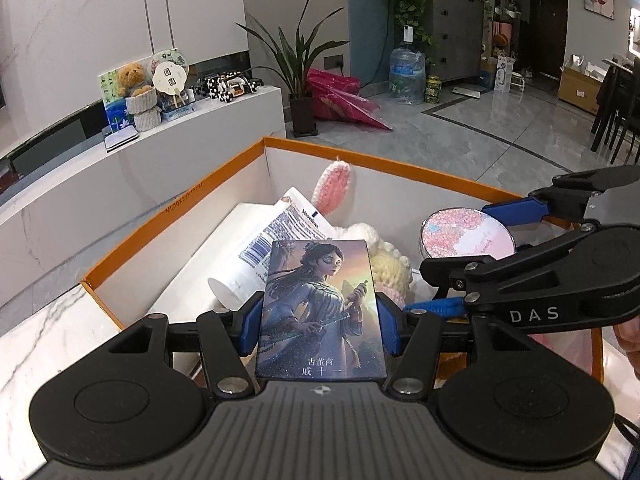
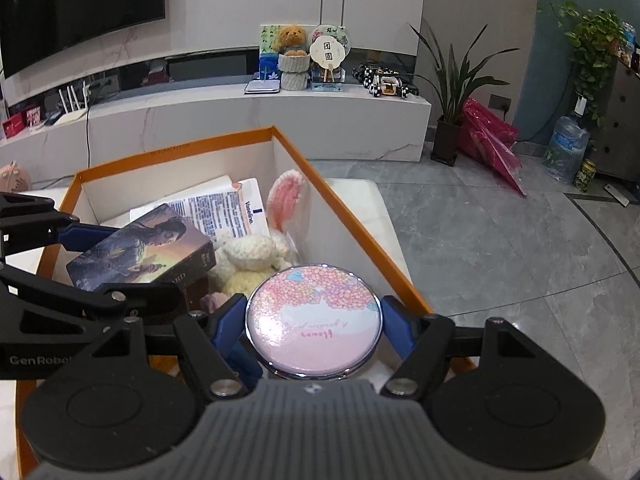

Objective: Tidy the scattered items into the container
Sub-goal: 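Open both tools to drop the card box and compact into the orange box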

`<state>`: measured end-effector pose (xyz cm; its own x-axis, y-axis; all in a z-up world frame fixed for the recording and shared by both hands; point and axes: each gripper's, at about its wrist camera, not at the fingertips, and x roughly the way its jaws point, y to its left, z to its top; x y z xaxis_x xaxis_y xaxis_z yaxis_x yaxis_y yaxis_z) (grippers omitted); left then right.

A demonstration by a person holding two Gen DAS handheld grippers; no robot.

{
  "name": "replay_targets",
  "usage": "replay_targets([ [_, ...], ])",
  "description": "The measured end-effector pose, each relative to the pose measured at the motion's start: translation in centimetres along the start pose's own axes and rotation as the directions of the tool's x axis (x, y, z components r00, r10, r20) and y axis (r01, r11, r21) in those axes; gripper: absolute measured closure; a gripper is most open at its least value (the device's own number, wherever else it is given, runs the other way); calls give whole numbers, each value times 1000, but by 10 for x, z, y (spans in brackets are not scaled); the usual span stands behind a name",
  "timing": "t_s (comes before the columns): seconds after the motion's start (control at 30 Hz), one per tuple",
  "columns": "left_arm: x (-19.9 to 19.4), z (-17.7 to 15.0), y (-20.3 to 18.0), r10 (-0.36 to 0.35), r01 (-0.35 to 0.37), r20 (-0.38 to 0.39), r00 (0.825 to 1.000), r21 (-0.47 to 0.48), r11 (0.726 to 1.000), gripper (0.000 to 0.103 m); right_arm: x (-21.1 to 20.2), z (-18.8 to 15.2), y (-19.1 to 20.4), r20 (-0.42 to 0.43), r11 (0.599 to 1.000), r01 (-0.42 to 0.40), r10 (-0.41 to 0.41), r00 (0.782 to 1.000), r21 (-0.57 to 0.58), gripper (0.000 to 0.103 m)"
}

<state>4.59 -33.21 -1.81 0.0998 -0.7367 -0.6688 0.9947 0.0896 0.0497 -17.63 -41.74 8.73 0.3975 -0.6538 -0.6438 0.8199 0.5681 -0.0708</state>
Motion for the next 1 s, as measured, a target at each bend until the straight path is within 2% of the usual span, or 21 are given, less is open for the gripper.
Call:
replay_targets([
  [0.4, 5, -4, -10, 10, -8, -48, 999, 51, 999, 37, 7, 0, 4, -92, 997, 15, -21, 996, -70, 28],
  [0.9, -1, -4, -9, 1, 0, -38, 999, 20, 1000, 35, 3, 1, 1, -97, 999, 14, -19, 995, -44, 26],
  [1.0, -5, -2, -8, 1, 0, -24, 1000, 13, 1000, 32, 0, 4, 0, -89, 1000, 9, -11, 996, -30, 25],
])
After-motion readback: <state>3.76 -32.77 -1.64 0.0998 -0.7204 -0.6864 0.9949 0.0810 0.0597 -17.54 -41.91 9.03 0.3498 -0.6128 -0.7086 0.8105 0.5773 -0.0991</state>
